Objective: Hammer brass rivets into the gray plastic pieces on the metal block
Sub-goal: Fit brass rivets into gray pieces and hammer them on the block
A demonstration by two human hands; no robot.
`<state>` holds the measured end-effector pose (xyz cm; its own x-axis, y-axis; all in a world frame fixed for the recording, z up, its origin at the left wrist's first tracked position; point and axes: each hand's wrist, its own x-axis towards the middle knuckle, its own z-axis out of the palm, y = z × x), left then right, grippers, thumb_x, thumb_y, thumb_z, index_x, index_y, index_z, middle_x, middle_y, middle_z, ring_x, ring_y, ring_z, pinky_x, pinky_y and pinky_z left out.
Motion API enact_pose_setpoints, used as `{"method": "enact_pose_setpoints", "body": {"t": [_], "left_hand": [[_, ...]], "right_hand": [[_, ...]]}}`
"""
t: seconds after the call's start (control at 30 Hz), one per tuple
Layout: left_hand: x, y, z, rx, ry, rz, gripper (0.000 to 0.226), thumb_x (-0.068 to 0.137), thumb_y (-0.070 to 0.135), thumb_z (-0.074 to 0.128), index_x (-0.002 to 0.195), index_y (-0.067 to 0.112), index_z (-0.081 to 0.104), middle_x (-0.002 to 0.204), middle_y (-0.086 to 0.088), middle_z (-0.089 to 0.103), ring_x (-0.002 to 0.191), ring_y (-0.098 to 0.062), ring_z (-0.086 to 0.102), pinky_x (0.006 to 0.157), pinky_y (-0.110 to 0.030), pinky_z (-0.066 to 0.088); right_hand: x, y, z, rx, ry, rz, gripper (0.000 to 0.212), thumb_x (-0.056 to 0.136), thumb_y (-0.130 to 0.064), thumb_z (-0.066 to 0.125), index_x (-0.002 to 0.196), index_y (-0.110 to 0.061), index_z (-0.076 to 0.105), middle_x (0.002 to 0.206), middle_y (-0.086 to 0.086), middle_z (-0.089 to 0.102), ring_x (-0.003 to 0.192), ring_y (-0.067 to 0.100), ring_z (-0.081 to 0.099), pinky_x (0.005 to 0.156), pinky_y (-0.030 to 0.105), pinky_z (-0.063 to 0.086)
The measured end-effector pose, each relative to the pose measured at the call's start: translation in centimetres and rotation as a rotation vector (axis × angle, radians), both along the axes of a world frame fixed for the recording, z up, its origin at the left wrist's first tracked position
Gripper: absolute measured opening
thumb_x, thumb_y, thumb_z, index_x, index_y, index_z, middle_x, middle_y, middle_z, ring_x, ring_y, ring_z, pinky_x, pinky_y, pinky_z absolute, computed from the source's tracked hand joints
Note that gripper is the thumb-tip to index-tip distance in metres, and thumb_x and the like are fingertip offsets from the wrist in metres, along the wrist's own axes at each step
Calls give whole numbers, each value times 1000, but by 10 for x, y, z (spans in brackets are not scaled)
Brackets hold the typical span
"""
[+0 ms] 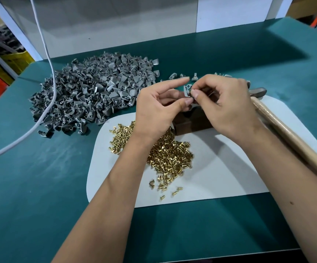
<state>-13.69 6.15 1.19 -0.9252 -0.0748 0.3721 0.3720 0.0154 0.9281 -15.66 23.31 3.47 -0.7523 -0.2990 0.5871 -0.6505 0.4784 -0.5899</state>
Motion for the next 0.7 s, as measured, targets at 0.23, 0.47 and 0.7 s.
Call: {"method": "enact_pose_setpoints", "body": {"t": [0.23, 0.47, 0.7], "left_hand": [[1, -3, 1, -26, -35, 11, 34, 77, -12, 81, 107, -3, 71, 79, -14, 76, 71, -23, 75, 68, -29, 63], [5, -2, 4, -15, -67, -8, 30, 74, -15, 81, 100, -8, 69, 71, -13, 74, 64, -21, 73, 64, -26, 62], [6, -1, 5, -176, 3, 69, 26, 75, -13, 82, 97, -3, 73, 77, -9, 76, 69, -18, 76, 66, -27, 62]], "right_hand": [[-3, 2, -2, 81, 110, 45, 6, 92, -11, 68, 89, -9, 73, 80, 1, 71, 75, 12, 61, 72, 27, 48], [-6, 4, -3, 95, 141, 94, 8, 89, -7, 69, 82, -9, 70, 74, 1, 66, 69, 15, 58, 66, 33, 46], [-5, 3, 0, 154, 129, 84, 5, 86, -5, 69, 81, -7, 70, 73, 2, 67, 67, 13, 55, 66, 22, 42]]}}
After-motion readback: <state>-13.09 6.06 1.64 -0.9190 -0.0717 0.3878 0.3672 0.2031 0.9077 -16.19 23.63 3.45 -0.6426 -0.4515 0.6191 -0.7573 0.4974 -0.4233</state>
